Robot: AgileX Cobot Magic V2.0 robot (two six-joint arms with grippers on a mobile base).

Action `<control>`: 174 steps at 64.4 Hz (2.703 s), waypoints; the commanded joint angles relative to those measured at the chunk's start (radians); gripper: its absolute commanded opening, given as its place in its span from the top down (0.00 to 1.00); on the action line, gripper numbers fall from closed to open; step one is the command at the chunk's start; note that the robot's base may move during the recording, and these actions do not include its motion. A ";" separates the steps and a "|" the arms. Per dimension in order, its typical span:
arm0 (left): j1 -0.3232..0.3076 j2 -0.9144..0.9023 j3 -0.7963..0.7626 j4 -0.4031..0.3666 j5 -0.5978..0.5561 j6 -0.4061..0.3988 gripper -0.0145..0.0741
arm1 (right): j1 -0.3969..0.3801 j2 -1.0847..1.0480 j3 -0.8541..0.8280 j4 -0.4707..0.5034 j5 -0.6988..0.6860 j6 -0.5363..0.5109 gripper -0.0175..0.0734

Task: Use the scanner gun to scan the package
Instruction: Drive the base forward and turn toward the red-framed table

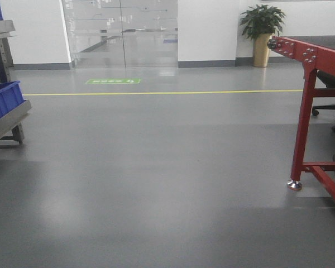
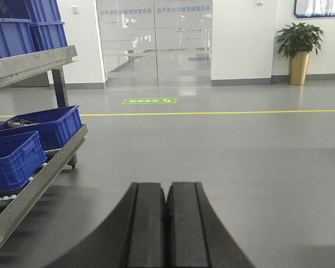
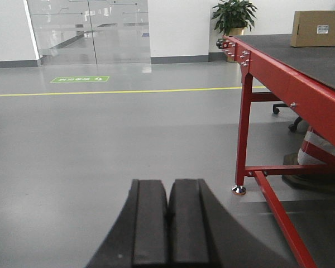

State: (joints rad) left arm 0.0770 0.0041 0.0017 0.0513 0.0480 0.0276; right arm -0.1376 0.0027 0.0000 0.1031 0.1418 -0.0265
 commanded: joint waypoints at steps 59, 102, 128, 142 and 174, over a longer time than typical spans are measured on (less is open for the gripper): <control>-0.003 -0.004 -0.002 -0.003 -0.021 -0.005 0.96 | -0.006 -0.003 0.000 -0.004 -0.018 -0.003 0.97; -0.003 -0.004 -0.002 -0.003 -0.021 -0.005 0.96 | -0.006 -0.003 0.000 -0.004 -0.019 -0.003 0.97; -0.003 -0.004 -0.002 -0.003 -0.021 -0.005 0.96 | -0.006 -0.003 0.000 -0.004 -0.019 -0.003 0.97; -0.003 -0.004 -0.002 -0.003 -0.021 -0.005 0.96 | -0.002 -0.003 0.000 -0.004 -0.019 -0.003 0.97; -0.033 -0.004 -0.002 -0.003 -0.021 -0.005 0.96 | -0.002 -0.003 0.000 -0.004 -0.019 -0.003 0.97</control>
State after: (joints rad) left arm 0.0668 0.0041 0.0017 0.0513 0.0480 0.0276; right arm -0.1376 0.0027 0.0002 0.1031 0.1418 -0.0265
